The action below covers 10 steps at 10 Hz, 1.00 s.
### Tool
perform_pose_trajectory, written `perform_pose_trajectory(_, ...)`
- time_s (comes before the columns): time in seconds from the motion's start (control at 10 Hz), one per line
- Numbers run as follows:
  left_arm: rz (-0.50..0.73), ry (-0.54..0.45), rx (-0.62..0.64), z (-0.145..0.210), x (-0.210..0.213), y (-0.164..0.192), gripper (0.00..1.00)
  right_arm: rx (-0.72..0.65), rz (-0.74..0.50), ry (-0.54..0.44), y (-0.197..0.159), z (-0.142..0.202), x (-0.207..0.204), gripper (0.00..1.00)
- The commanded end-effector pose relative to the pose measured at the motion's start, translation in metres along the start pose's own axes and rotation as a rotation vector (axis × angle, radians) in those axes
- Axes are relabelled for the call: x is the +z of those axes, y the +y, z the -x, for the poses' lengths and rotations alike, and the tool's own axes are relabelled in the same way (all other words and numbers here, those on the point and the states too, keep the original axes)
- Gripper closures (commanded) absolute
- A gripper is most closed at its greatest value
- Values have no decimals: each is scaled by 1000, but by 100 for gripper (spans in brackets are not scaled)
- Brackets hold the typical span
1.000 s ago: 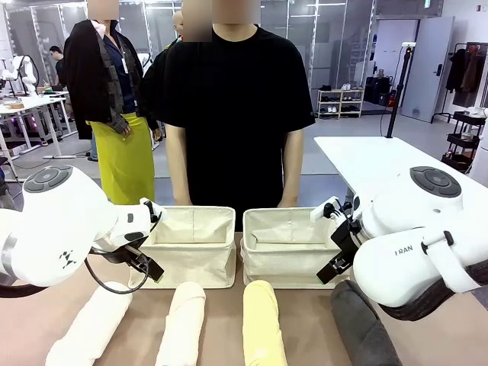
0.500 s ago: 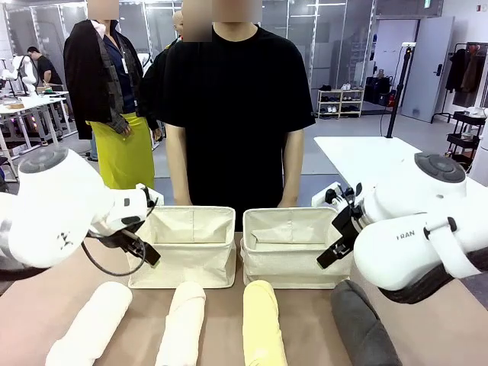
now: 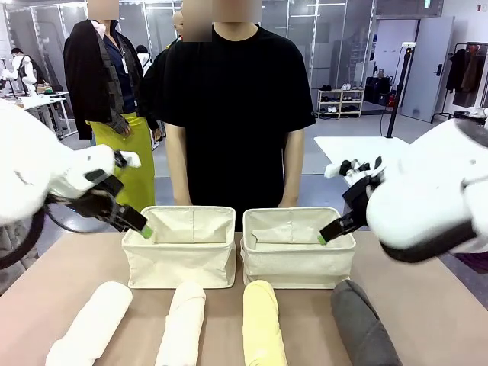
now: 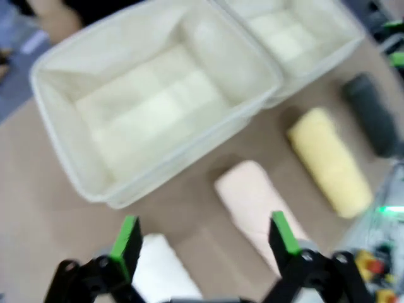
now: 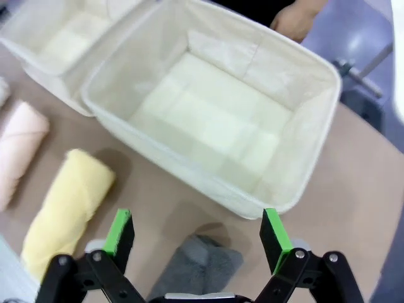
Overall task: Divide the towels into two baskets.
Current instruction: Pick up one hotel-folded towel and place it in the Fabric basket indicated by the person.
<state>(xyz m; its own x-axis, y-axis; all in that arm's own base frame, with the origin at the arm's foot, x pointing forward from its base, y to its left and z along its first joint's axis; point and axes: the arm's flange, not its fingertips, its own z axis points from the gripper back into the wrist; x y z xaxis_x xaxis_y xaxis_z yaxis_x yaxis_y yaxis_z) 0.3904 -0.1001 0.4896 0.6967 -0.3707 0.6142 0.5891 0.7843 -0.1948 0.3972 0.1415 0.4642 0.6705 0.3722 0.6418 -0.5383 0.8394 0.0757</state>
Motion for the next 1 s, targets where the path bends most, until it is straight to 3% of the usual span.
perform_pose_trajectory(0.0, 294, -85, 94, 27, 42, 40, 0, -136, -252, -74, -38, 29, 43, 0)
perform_pose_trajectory(0.4, 564, -181, 386, 83, 74, 104, 0, -451, -586, -209, -104, 75, 89, 0)
perform_pose_trajectory(0.9, 583, -371, 635, 168, 119, 193, 0, -740, -547, -376, -198, 177, 139, 0)
